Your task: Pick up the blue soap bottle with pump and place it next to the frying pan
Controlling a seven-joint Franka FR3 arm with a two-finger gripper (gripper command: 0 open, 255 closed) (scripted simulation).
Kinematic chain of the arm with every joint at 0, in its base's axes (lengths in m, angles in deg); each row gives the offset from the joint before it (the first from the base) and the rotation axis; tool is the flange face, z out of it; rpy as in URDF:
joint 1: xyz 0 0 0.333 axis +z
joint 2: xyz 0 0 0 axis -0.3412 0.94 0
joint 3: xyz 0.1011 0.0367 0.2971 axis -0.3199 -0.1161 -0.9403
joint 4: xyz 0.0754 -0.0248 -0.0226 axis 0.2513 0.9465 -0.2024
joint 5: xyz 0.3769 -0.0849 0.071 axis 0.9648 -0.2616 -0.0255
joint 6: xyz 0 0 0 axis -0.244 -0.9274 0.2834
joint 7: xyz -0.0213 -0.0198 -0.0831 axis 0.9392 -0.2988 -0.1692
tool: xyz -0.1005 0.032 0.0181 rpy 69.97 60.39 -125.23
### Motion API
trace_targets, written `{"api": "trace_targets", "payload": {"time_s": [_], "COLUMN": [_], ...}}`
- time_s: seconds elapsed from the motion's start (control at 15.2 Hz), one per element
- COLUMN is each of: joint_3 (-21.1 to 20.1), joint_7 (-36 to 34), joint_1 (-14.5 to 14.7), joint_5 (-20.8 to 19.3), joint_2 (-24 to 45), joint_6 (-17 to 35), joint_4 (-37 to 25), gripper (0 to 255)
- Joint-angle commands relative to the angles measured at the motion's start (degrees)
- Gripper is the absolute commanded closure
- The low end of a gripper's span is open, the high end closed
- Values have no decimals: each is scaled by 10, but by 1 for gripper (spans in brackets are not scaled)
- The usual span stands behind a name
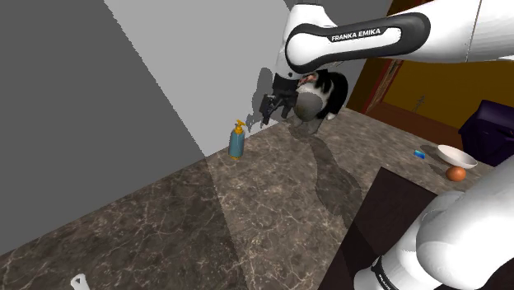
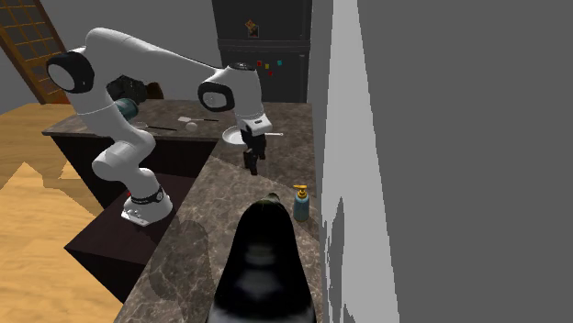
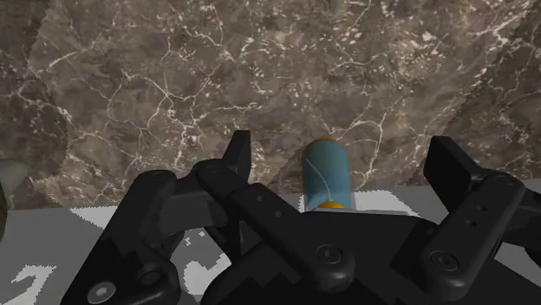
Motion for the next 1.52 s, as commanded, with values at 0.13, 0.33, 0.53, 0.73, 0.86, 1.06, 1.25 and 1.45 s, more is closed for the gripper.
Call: {"api": "trace_targets", "payload": {"time_s": [0.13, 0.33, 0.53, 0.73, 0.86, 1.06, 1.25, 1.45], "joint_3": [3, 4, 3, 1, 1, 0, 0, 0], "joint_7": [7, 12, 16, 18, 18, 19, 19, 19], "joint_1": [-1, -2, -5, -7, -7, -6, -5, -5], "joint_5": [15, 27, 39, 49, 49, 49, 49, 49], "joint_2": [91, 159, 228, 294, 299, 307, 315, 315], "joint_6": [17, 21, 19, 10, 23, 42, 58, 58], "joint_4": [-77, -142, -216, -293, -285, -274, -266, -266], "gripper": [0, 0, 0, 0, 0, 0, 0, 0]}}
